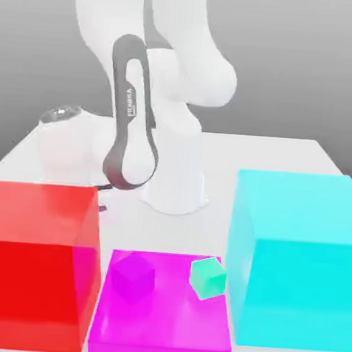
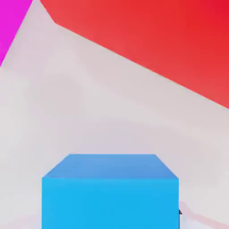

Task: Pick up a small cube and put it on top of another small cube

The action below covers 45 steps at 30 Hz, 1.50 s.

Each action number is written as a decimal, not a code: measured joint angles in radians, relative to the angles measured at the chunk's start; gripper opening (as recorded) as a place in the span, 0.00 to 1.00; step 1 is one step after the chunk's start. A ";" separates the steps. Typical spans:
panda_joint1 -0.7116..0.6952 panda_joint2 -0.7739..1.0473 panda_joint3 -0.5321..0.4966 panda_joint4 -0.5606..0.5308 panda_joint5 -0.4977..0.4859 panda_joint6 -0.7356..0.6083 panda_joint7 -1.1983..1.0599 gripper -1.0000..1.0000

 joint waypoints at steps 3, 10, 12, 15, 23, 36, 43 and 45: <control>0.077 -0.099 -0.121 -0.025 -0.170 -0.075 0.127 0.00; -0.022 -0.245 -0.168 -0.016 -0.436 -0.203 0.333 0.00; -0.075 -0.209 -0.192 0.021 -0.458 -0.195 0.375 0.00; -0.159 -0.200 -0.178 0.073 -0.526 -0.201 0.432 0.00; -0.110 -0.218 -0.135 0.206 -0.703 -0.235 0.543 0.00; -0.105 -0.250 -0.121 0.392 -0.892 -0.279 0.643 0.00; 0.084 -0.317 -0.047 0.373 -0.716 -0.328 0.461 0.00; 0.169 -0.354 -0.021 0.345 -0.617 -0.357 0.367 0.00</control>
